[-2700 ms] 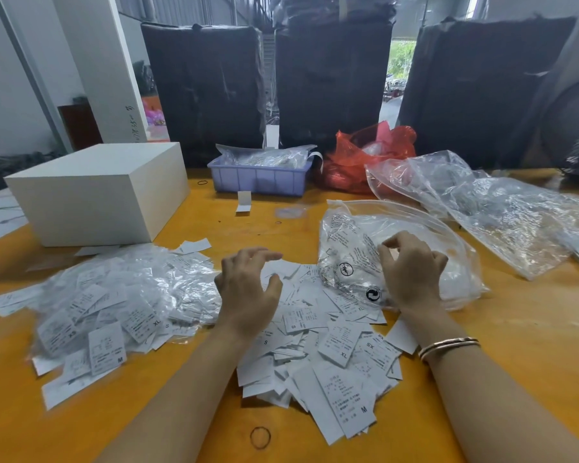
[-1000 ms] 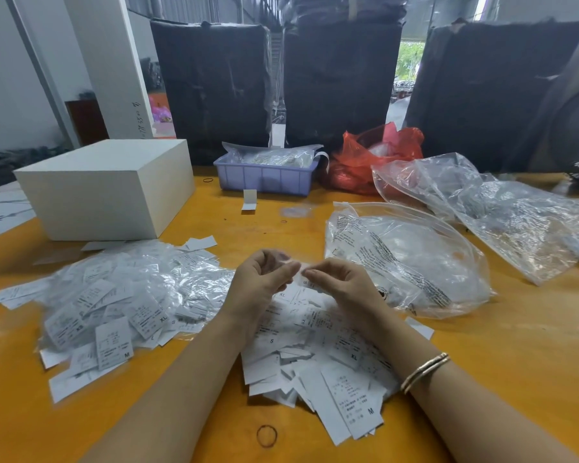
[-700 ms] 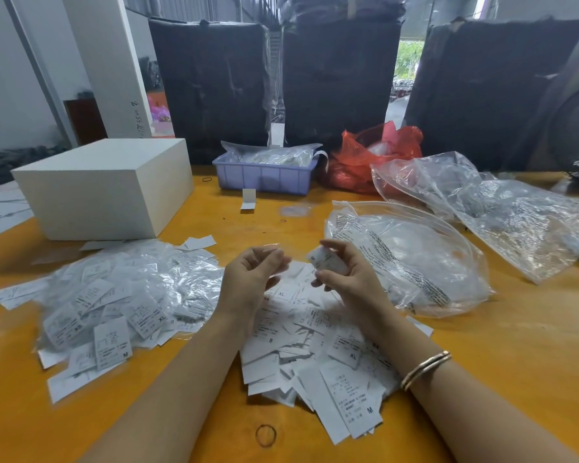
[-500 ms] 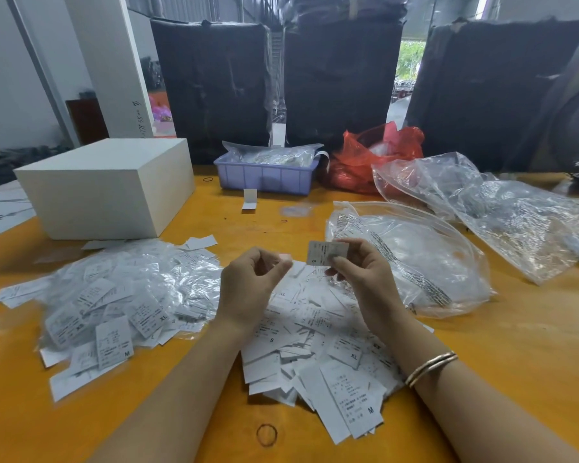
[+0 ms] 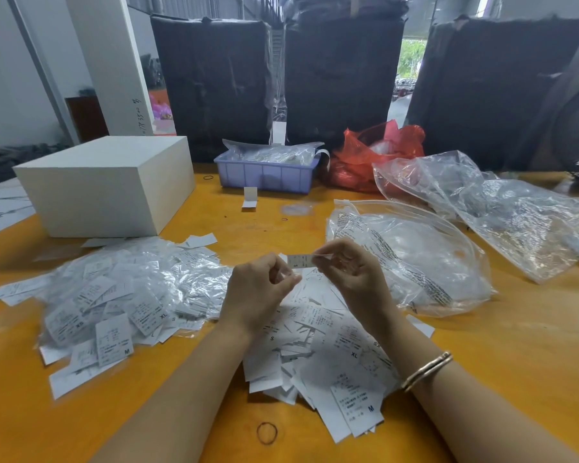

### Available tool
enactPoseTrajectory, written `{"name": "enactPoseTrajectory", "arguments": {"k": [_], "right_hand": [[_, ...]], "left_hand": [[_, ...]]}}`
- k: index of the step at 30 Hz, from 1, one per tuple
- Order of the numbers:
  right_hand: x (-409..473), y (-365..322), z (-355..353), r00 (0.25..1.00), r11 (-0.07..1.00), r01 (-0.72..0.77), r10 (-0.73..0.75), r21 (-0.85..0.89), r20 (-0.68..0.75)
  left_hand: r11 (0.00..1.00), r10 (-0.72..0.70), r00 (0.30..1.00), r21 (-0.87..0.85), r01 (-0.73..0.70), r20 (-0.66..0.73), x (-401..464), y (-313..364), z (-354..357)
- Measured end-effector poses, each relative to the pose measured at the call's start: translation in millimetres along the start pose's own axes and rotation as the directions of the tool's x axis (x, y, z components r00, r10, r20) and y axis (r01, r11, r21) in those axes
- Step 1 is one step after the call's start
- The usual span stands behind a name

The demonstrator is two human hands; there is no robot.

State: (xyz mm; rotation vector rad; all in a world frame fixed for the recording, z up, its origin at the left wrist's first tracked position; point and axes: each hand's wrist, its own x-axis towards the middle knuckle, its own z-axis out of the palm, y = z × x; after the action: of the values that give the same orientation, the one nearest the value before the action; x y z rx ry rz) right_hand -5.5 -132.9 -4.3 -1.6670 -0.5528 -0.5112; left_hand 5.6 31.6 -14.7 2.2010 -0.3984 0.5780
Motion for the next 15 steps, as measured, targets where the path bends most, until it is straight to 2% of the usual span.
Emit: {"name": "enactPoseTrajectory", "arguments": {"k": [4, 9, 15], "right_hand": [[-0.3, -2.0, 1.9, 0.995, 0.977, 0.100, -0.102, -0.186, -0.001], [-1.4, -2.0, 1.5, 0.974, 0.891, 0.219, -0.224, -0.398, 0.033], [1.4, 5.0, -9.8, 0.972, 0.876, 0.205, -0.236, -0.436, -0.018]], "left_hand": [[1.000, -0.001, 1.000, 0.014, 0.000, 0.016, 0.2, -0.1, 0.6], [0.999, -0.011, 1.000, -0.033, 0.012, 0.028, 0.3, -1.2, -0.9], [0.999, 0.019, 1.000, -0.033, -0.019, 0.009, 0.7, -0.7, -3.4]]}}
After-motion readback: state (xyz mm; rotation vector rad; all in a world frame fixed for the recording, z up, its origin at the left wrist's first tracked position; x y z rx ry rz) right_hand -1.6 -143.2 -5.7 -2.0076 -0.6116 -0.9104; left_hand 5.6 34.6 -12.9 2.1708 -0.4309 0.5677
